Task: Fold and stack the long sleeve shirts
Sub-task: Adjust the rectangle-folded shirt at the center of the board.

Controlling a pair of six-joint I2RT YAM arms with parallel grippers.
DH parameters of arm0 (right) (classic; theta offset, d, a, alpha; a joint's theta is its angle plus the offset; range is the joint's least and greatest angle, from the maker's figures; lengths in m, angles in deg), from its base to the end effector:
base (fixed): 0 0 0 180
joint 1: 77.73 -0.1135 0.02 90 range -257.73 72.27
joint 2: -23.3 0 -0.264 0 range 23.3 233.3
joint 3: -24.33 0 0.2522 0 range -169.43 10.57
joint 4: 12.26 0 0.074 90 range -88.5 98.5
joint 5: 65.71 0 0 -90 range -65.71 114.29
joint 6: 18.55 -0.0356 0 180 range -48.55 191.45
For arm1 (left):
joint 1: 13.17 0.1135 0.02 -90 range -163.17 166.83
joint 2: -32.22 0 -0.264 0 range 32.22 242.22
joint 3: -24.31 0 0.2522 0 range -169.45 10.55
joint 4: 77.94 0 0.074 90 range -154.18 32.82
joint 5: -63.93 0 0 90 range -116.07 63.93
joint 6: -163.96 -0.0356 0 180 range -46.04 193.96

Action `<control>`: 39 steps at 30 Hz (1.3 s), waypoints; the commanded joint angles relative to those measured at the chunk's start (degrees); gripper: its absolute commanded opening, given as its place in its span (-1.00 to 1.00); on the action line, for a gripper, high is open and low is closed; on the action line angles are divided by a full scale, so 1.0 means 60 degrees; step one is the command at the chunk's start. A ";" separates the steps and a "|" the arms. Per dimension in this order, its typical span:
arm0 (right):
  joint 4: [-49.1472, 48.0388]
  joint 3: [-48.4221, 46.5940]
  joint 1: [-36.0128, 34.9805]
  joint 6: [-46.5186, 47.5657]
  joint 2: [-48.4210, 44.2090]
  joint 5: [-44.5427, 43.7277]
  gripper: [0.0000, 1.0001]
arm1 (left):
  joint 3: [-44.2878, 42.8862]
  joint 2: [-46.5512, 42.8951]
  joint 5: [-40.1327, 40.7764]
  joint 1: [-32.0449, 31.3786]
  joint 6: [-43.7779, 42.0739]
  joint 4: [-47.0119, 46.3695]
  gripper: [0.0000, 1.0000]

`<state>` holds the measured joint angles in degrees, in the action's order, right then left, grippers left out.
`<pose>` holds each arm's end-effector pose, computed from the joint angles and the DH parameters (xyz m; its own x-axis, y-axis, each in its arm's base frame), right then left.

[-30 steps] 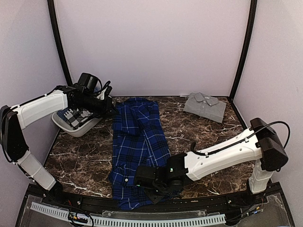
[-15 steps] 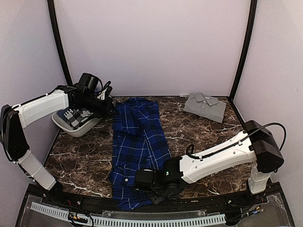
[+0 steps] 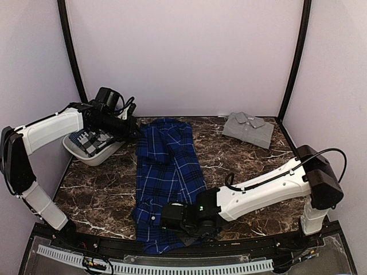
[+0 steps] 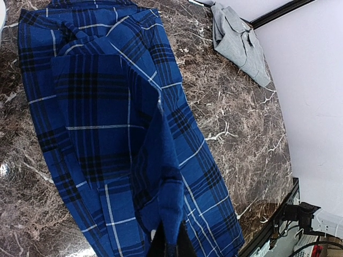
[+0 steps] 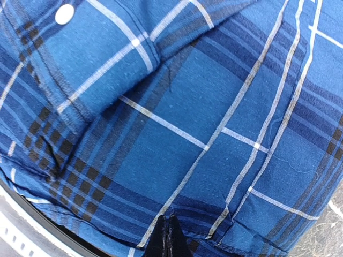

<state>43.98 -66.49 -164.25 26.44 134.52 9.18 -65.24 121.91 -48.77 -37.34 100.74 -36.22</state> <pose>0.0321 0.3757 0.1663 -0.7207 -0.6026 -0.3427 -0.6369 0.7708 -0.0159 0.3140 -0.1560 0.3056 -0.8319 -0.0823 -0.5489 0.2970 0.7694 -0.5655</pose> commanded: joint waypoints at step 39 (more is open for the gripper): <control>-0.0239 0.0585 -0.0055 -0.0122 0.0170 -0.0046 -0.54 | -0.0534 0.0230 0.0062 0.0021 -0.0072 0.0215 -1.00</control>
<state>42.71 -63.78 -164.31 26.07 134.74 9.86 -66.40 123.20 -48.68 -37.34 100.72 -35.91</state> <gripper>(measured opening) 0.257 0.009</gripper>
